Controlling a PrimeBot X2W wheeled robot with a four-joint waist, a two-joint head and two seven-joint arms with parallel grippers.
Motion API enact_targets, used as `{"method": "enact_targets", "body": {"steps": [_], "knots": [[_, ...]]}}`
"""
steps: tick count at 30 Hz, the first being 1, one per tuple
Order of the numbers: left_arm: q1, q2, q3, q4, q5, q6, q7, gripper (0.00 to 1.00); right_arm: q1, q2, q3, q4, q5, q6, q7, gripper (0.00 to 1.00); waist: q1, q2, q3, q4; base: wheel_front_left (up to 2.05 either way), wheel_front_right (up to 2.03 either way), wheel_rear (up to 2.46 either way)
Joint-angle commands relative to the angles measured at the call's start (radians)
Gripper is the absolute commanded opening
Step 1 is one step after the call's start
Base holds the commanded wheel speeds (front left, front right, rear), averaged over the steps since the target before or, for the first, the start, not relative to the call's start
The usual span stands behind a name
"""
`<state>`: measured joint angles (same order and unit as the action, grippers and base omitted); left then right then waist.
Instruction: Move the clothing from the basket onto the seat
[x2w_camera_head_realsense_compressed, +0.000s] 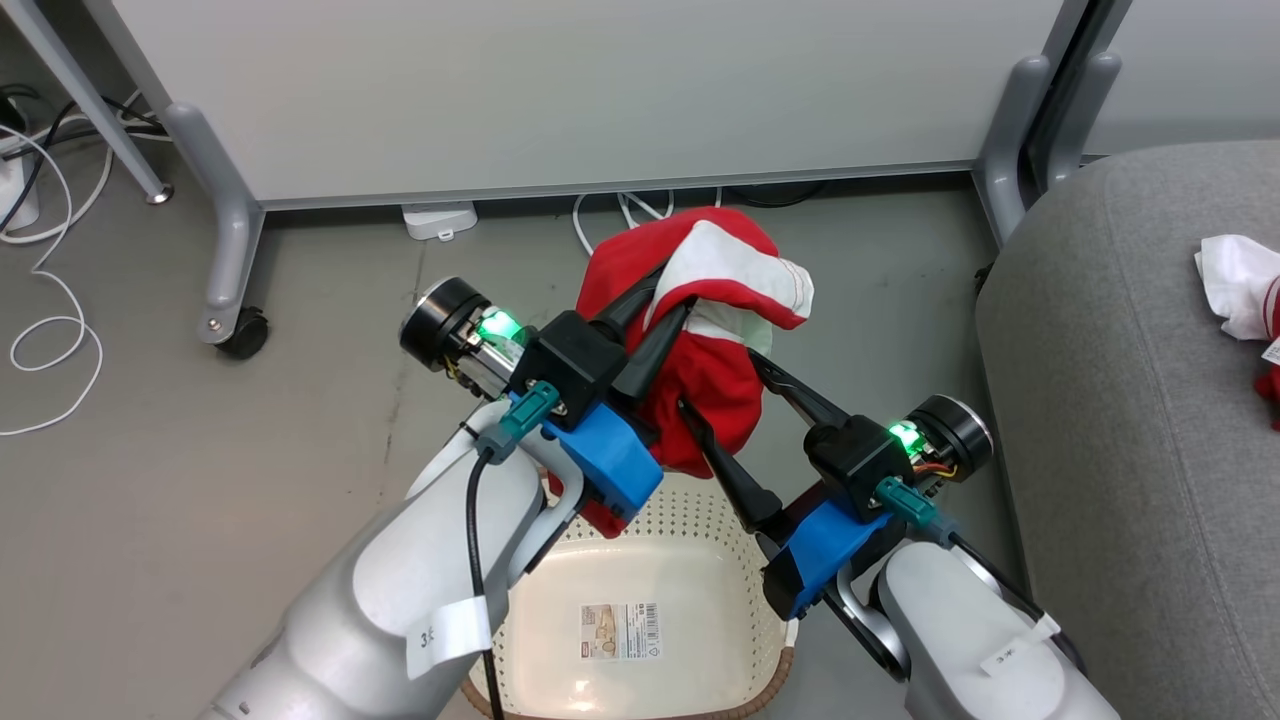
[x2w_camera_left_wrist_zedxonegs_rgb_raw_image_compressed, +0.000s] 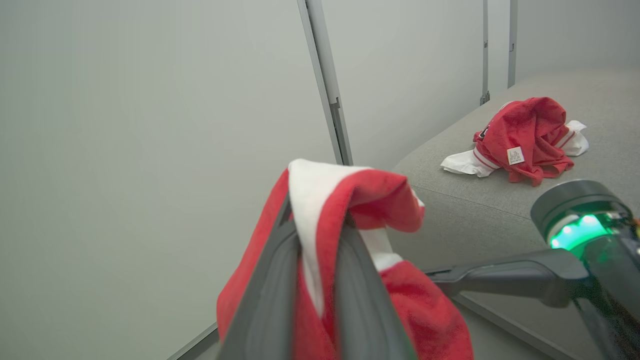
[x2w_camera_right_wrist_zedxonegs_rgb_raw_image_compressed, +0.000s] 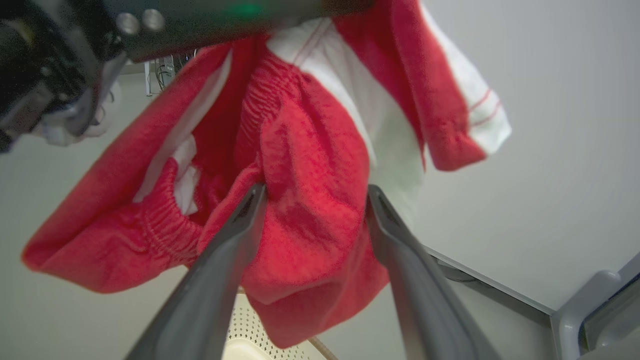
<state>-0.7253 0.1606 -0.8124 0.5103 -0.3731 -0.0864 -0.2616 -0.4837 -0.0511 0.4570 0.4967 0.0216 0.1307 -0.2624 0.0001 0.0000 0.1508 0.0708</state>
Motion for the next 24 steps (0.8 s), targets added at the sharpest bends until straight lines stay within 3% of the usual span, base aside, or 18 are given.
{"method": "enact_targets", "body": {"steps": [1, 7, 8, 9, 24], "knots": [[-0.018, -0.007, 0.006, -0.006, 0.007, -0.003, -0.005, 0.00, -0.023, 0.001, 0.006, 0.024, 0.018, 0.000, -0.004, 1.00, -0.0001, 0.0000, 0.004, 0.007, 0.00, 0.00, 0.00], [-0.016, -0.024, 0.011, -0.010, 0.013, -0.010, -0.005, 0.00, -0.050, 0.001, 0.011, 0.057, 0.078, 0.000, -0.004, 1.00, -0.0001, 0.0000, 0.006, 0.020, 0.00, 0.00, 0.00], [-0.014, -0.025, 0.012, -0.011, 0.015, -0.011, -0.005, 0.00, -0.050, 0.001, 0.012, 0.069, 0.089, 0.000, -0.004, 0.77, -0.0001, 0.0000, 0.005, 0.022, 0.00, 0.00, 0.00], [-0.012, -0.027, 0.013, -0.011, 0.017, -0.012, -0.005, 0.00, -0.054, 0.001, 0.014, 0.076, 0.101, 0.000, -0.004, 0.00, -0.0001, 0.0000, 0.004, 0.023, 0.00, 0.00, 0.00], [0.009, -0.028, 0.035, -0.006, 0.034, -0.018, -0.005, 0.00, -0.070, 0.001, 0.032, 0.076, 0.146, 0.000, -0.004, 0.00, -0.0001, 0.0000, -0.003, 0.021, 0.00, 0.00, 0.00]]}}
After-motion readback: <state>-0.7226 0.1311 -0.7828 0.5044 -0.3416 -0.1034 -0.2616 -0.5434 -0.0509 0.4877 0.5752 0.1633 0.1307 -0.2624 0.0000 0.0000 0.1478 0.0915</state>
